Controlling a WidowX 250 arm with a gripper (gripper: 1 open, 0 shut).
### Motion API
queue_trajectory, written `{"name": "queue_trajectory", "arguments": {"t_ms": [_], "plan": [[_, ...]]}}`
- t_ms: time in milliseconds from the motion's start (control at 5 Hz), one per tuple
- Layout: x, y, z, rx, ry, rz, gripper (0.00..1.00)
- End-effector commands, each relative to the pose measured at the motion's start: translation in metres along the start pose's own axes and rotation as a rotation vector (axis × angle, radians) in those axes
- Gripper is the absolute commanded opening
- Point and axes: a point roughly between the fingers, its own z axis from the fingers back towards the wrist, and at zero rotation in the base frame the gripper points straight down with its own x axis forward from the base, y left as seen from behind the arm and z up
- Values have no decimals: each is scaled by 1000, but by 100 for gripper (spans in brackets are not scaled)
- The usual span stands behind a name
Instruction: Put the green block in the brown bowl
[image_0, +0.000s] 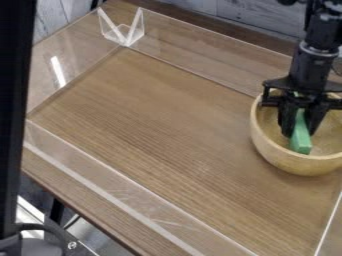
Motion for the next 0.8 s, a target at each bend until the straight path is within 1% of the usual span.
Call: {"name": "queue_trajectory", "arguments": {"t_ms": [0,200,600], "plan": [[7,-2,7,-42,-34,4,0],[8,-1,-2,-47,-29,5,0],[6,-1,-8,-42,-74,67,0]]}}
